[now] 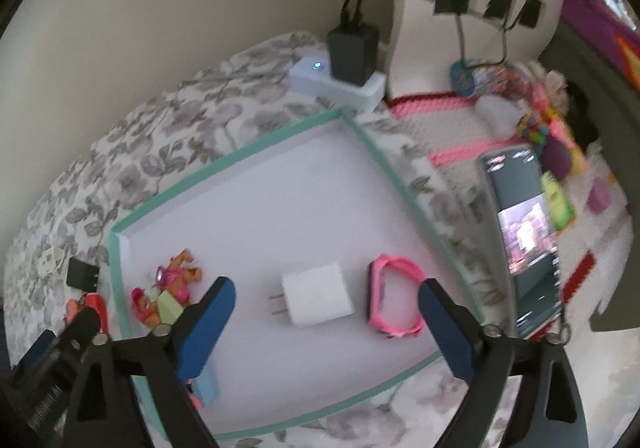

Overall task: Organize rigid objects
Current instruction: 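Open the right gripper to drop the band while the left gripper releases the toy knife in the tray, then move the left gripper to the white watch while the right gripper approaches the gold bar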

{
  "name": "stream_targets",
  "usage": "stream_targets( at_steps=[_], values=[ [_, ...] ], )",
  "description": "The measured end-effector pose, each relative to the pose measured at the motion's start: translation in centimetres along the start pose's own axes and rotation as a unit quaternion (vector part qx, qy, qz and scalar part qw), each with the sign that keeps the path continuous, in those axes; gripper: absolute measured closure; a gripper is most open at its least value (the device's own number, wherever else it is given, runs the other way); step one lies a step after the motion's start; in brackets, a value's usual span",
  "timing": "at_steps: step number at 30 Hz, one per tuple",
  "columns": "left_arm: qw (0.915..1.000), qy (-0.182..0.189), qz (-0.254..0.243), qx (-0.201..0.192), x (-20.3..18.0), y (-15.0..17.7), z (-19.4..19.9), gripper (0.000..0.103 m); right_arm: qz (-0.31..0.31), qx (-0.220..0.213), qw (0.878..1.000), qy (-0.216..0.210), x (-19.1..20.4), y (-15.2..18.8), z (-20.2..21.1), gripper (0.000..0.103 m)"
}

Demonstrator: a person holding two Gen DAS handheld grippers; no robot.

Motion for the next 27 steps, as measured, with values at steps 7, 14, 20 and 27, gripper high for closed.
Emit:
stream_targets(
  at_steps=[7,14,20,27],
  values=[
    [1.0,-0.004,0.002,0.002,1.6,-0.2,-1.2,0.006,0.019,0.004,1.0,0.002,1.4,0.7,-0.7,0.0],
    [0.9994,0.032,0.012,0.001,1.9,-0.6,-1.4,0.006,0.031,0.005,0.999,-0.01,2.8,1.1,-1.3,0.0],
    [0.9997,0.008,-0.006,-0.023,3.5,-1.2,-0.8,0.006,0.014,-0.01,0.999,-0.037,4.2,0.8,-0.9,0.0],
    [0.9989,0.008,0.019,-0.043,6.6,-2.0,0.0,0.006,0.003,-0.033,0.998,-0.048,5.3,0.5,-0.4,0.0]
  ],
)
Point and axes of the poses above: each gripper's, at about its wrist camera, not at the fingertips, and z roughly against the way its jaws point, x to its left, y to its underside, the point moved 8 cm from there along -z, roughly the way its jaws point, and after that the axes turned 2 degrees about x, right-handed, at the moved point
